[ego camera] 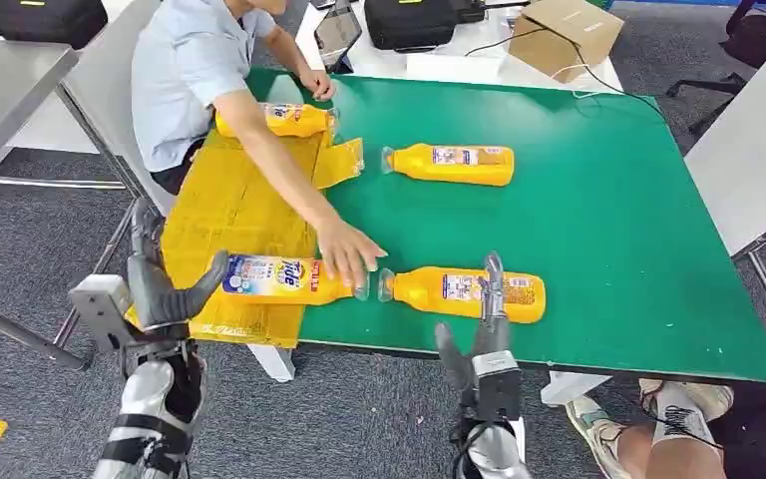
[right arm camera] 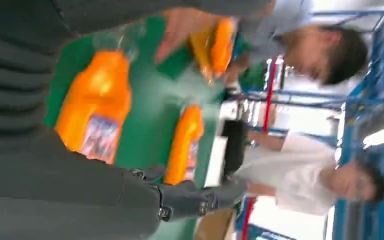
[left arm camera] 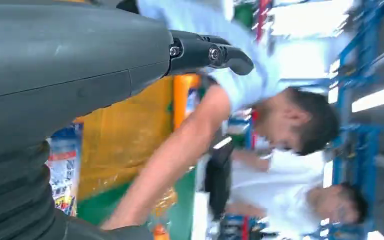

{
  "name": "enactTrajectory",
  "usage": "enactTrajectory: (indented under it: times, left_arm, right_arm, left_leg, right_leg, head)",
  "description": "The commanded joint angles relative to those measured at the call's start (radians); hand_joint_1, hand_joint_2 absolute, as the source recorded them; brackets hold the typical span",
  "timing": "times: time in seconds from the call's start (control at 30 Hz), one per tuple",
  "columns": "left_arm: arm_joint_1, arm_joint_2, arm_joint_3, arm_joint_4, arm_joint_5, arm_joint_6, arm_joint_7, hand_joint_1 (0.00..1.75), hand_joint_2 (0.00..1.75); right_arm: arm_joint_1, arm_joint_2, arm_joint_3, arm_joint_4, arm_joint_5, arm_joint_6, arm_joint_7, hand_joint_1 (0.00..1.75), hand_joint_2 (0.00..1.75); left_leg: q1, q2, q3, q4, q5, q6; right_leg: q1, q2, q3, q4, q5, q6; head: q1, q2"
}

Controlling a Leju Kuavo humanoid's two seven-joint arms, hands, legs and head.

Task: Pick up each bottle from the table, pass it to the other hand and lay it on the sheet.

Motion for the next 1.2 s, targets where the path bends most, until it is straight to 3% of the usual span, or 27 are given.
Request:
enactTrajectory:
  times: [0.03,0.27,0.53,0.9,1.2]
  left_arm:
    - [0.152,-0.026,-0.031,-0.233,0.051,0.000,-0.050,0.00,1.75]
    - [0.164,-0.014,-0.135,-0.156,0.065,-0.103,0.009,0.00,1.75]
    - [0.151,-0.003,-0.164,-0.131,0.100,-0.122,0.080,0.00,1.75]
    - [0.189,0.008,-0.182,-0.160,0.048,-0.101,0.157,0.00,1.75]
    - [0.214,0.024,-0.176,-0.170,0.052,-0.172,0.236,0.00,1.75]
  right_arm:
    - [-0.081,-0.043,-0.103,0.052,0.418,-0.177,0.026,0.00,1.75]
    - [-0.259,-0.140,-0.197,0.428,0.693,-0.240,0.114,0.00,1.75]
    - [-0.477,-0.174,-0.179,0.781,0.866,-0.280,0.194,0.00,1.75]
    - [-0.494,-0.207,-0.125,0.844,0.996,-0.201,0.376,0.00,1.75]
    - [-0.537,-0.219,-0.043,0.876,1.147,-0.058,0.538,0.00,1.75]
  left_leg:
    - [0.000,0.004,0.005,0.001,-0.003,-0.001]
    - [0.001,0.000,0.007,-0.002,0.001,0.001]
    - [-0.001,0.002,0.008,-0.002,0.001,0.000]
    - [0.000,0.000,0.005,-0.001,0.002,0.001]
    - [0.000,0.001,0.005,-0.001,0.002,0.000]
  right_leg:
    - [0.001,0.002,0.003,0.001,-0.002,-0.002]
    - [0.001,-0.001,0.006,-0.004,0.001,-0.001]
    - [0.000,0.000,0.008,-0.002,0.002,0.000]
    - [0.000,-0.001,0.005,0.000,0.002,0.001]
    - [0.000,0.000,0.005,-0.001,0.002,0.000]
  head:
    - [0.000,0.000]
    - [0.000,0.000]
    - [-0.001,0.000]
    - [-0.001,0.000]
    - [-0.001,0.000]
